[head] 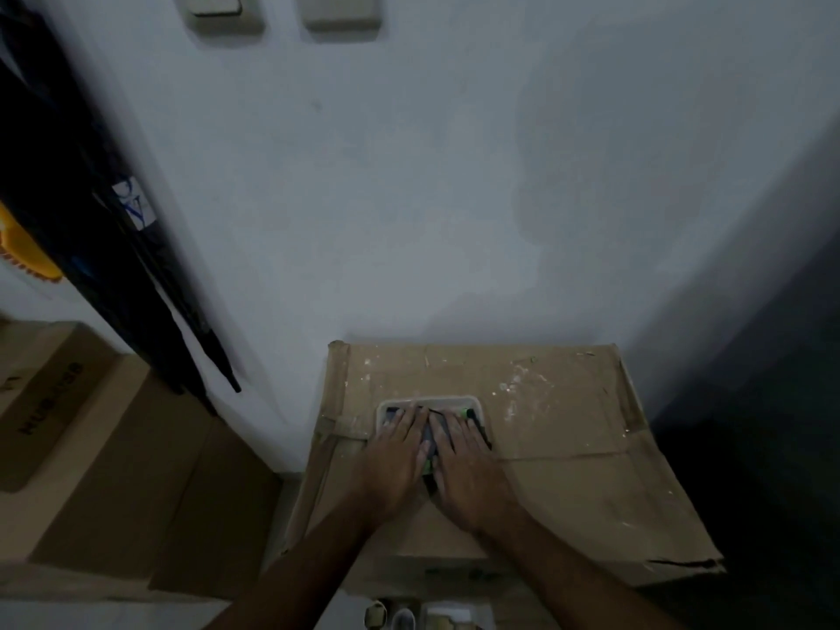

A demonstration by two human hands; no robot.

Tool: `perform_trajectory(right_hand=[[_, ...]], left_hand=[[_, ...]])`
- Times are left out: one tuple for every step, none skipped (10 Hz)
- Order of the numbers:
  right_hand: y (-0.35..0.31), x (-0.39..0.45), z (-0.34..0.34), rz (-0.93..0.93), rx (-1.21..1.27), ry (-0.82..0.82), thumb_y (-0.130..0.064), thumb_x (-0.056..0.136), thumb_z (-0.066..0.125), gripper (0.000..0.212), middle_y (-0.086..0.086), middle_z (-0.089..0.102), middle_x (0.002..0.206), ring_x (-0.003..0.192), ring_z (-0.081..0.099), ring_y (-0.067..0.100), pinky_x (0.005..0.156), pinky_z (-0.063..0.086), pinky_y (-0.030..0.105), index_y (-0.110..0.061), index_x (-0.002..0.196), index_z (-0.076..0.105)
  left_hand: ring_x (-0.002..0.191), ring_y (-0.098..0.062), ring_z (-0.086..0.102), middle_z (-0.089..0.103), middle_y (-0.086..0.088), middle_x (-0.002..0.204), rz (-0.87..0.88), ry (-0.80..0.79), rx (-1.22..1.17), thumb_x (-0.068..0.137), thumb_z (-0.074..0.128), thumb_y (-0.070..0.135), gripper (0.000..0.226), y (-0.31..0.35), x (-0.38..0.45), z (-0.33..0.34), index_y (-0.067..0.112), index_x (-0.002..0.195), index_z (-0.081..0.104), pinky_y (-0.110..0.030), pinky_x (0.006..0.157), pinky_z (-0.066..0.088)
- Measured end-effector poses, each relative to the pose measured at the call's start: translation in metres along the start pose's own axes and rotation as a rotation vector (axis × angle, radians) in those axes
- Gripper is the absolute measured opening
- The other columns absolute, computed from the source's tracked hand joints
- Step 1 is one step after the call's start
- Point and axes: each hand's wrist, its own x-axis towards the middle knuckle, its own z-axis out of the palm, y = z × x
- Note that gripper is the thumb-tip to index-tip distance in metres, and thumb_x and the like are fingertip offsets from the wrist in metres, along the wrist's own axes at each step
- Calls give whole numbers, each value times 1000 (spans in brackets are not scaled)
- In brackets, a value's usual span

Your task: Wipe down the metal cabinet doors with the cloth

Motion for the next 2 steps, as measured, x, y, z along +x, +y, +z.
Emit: perform_trajectory(right_hand=[[2, 0, -10, -27, 60, 16, -42, 103, 23, 68, 13, 23, 168, 156, 19, 27, 126, -1, 45, -9, 162, 19], [5, 5, -22, -31, 8, 79, -41, 101, 26, 66, 18, 39, 160, 149, 37, 33, 123, 17, 53, -4, 155, 36]], left_hand=[[161, -20, 15, 16, -5, 174, -1, 56, -62, 93, -6, 59, 89, -1, -3, -7, 13, 166, 18, -39, 130, 16], [160, -21, 20, 21, -5, 173, -2, 114, -144, 99, 4, 63, 84, 2, -4, -17, 14, 166, 18, -42, 130, 19]])
